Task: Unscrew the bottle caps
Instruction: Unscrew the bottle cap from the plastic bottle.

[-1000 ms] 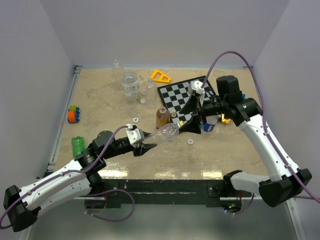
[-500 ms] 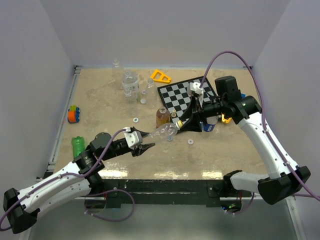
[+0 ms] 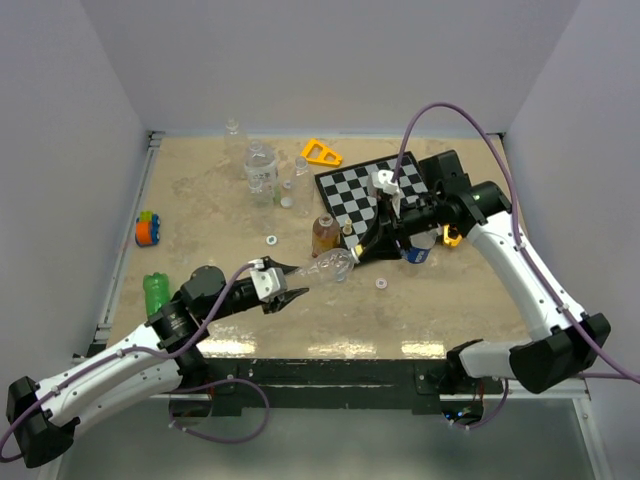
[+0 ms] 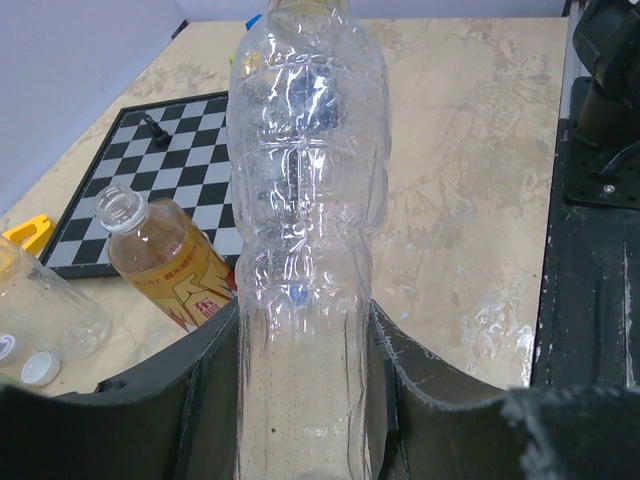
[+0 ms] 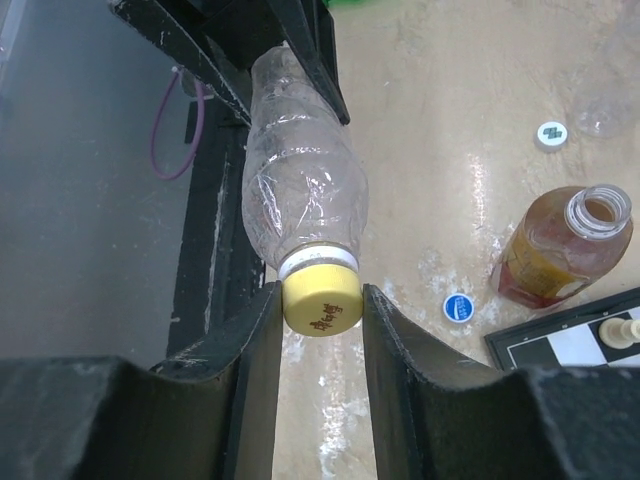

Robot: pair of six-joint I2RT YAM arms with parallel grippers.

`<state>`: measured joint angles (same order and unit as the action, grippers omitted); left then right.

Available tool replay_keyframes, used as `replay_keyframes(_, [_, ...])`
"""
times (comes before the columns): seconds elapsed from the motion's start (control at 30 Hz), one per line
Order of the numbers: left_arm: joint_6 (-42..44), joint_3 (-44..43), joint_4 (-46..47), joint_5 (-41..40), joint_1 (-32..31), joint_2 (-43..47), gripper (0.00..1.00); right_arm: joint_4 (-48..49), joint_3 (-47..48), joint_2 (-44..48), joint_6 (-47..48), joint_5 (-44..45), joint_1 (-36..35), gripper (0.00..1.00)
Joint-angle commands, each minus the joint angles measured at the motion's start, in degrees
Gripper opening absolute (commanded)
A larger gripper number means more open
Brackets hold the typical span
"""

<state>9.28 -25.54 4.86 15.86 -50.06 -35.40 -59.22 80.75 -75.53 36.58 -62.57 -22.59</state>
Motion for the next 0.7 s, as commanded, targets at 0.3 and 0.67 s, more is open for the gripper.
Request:
replay_keyframes(0.3, [18.05,-6.19,-0.65,0.66,0.58,-1.6,0.0,-2.48,-1.55,8.98,40.72,12.11,-7.56,0.0])
replay_keyframes(0.67, [20.34,-4.7,2.08,7.08,2.34,-3.46,0.0,3.05,-3.58,12.33,39.21,11.5,-7.56,0.02])
